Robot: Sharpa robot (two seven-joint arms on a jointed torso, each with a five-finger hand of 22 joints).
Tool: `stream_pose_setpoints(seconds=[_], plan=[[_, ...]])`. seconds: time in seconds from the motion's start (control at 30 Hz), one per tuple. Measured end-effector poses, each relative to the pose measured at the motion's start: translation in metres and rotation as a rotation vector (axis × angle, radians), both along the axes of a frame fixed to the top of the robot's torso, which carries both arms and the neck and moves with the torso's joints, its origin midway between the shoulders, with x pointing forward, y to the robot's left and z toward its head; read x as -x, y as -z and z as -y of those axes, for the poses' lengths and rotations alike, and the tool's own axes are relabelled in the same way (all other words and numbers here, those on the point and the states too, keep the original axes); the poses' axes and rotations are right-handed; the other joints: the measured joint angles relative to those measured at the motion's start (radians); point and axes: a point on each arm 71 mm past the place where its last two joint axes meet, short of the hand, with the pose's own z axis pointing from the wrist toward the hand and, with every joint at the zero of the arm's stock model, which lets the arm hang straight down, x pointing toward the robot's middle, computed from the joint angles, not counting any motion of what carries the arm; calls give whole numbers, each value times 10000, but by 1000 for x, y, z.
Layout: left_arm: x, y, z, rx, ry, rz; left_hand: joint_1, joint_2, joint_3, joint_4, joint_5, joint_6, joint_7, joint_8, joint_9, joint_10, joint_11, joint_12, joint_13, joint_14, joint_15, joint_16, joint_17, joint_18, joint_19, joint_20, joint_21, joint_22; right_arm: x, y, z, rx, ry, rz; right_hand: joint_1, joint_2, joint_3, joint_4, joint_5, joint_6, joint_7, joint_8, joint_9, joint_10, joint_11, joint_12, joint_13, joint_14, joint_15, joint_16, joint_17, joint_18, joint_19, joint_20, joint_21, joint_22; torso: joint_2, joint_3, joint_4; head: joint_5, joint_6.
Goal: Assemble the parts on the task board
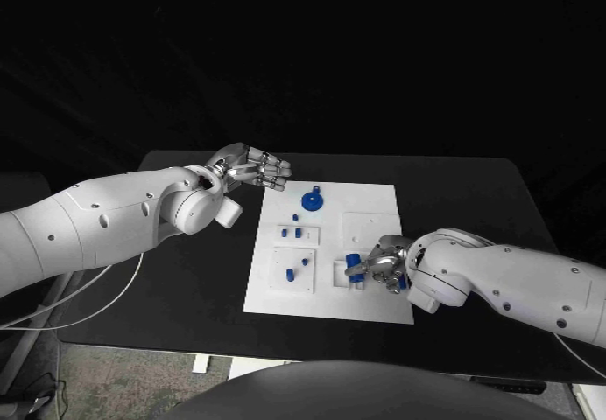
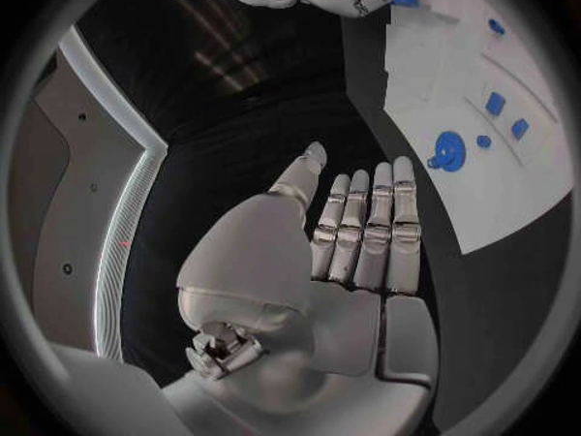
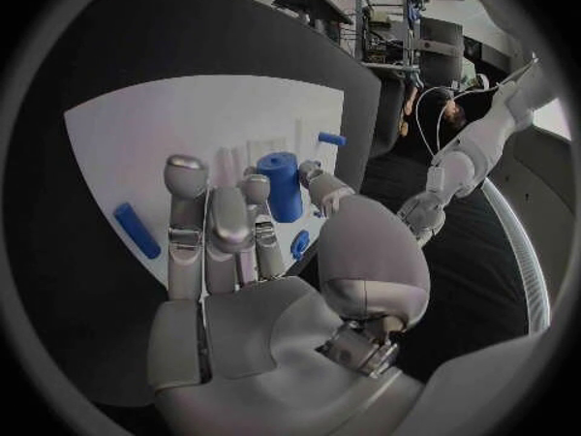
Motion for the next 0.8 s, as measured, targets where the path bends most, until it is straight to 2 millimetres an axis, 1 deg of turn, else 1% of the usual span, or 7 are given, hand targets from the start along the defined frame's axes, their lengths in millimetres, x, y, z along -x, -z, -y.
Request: stream_pose_setpoints(seconds=[0.2,0.8], plan=[[0,0,0,3,19,-12,0,0,0,0,0,0,0,0,0,0,0,0,0,0,0,0,0,0,0,0,0,1,-3,3,-4,106,-88,-129,0,0,-28,28,0,0,0,0,-15,0,0,-37,-3,0,0,0,0,1,0,0,0,0,3,0,6,-5,0],[0,0,1,7,56,-40,0,0,0,-1,0,0,0,0,0,0,0,0,0,1,0,0,0,-1,0,0,0,2,-6,8,-16,282,-422,-287,1,-1,-70,70,0,-2,1,-1,-55,-1,2,-37,-35,0,0,0,-11,1,0,0,0,-1,4,0,0,46,0]])
